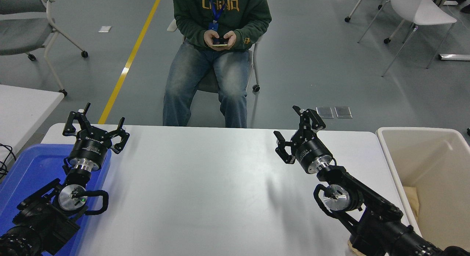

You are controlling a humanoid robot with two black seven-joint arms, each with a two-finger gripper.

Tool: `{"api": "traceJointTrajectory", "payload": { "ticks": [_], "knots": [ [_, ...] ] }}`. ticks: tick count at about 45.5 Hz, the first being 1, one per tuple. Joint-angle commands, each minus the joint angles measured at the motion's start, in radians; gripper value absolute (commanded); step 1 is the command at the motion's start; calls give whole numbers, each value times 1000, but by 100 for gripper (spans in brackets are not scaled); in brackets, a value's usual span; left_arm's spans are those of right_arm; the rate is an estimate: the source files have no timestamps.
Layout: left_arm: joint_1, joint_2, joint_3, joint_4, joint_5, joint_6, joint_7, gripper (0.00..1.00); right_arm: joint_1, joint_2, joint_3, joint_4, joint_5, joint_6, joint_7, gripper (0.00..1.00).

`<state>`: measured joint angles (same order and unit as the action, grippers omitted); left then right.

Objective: Clean the table surface

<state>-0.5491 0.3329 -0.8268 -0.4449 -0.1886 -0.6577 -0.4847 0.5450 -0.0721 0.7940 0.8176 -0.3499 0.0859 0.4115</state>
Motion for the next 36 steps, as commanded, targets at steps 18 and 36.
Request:
{"api": "traceJointTrajectory", "payload": {
  "ticks": [18, 36],
  "knots": [
    [0, 0, 0, 0, 0, 1, 0, 100, 18, -305, -196, 158, -18, -43, -8, 100],
    [0, 0, 0, 0, 0, 1, 0, 100, 50, -650, -400, 423, -64, -92, -40, 100]
  ]
}}
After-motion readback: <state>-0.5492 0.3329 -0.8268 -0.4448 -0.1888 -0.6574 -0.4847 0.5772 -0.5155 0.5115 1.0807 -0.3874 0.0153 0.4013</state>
